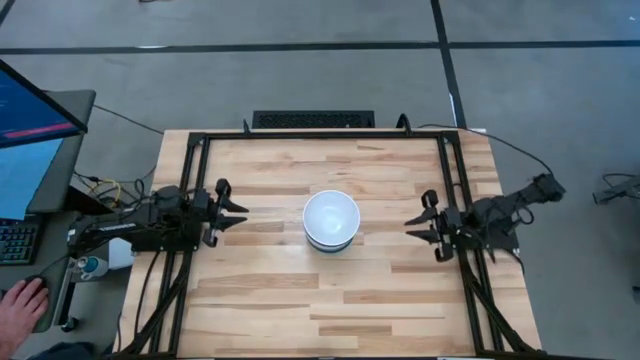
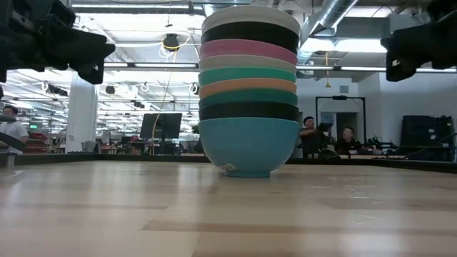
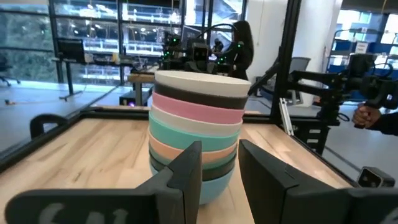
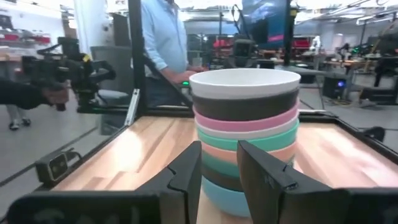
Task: Nest bowls inside each other
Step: Return to Home Position
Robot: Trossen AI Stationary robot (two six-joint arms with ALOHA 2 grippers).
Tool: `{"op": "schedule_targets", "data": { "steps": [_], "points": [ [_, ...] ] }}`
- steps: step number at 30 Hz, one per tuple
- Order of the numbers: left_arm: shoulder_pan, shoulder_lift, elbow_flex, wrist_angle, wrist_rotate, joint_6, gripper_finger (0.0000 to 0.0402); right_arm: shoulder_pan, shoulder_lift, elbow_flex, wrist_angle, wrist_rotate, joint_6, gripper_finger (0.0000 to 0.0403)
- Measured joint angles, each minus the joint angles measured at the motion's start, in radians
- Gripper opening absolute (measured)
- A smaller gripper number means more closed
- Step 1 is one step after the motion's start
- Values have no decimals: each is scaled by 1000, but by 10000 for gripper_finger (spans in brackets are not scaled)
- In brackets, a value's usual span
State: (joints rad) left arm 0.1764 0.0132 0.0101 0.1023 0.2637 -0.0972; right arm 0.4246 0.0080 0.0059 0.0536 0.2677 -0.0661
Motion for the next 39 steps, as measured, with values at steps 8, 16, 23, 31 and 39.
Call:
{"op": "schedule_targets", "data": {
  "steps": [8,16,23,31,39],
  "points": [
    [0,0,0,24,-17,34,96,-176,58,0,-8,-68,2,125],
    [0,0,-1,15,-46,50,96,-267,78,0,-10,-110,-28,125],
    [0,1,1,-41,-82,49,96,-297,78,0,-12,-109,-39,125],
    [0,2,4,-55,-91,51,96,-296,78,-1,-12,-110,-39,125],
    [0,2,5,-58,-96,50,96,-296,78,-1,-13,-110,-39,125]
  ]
}}
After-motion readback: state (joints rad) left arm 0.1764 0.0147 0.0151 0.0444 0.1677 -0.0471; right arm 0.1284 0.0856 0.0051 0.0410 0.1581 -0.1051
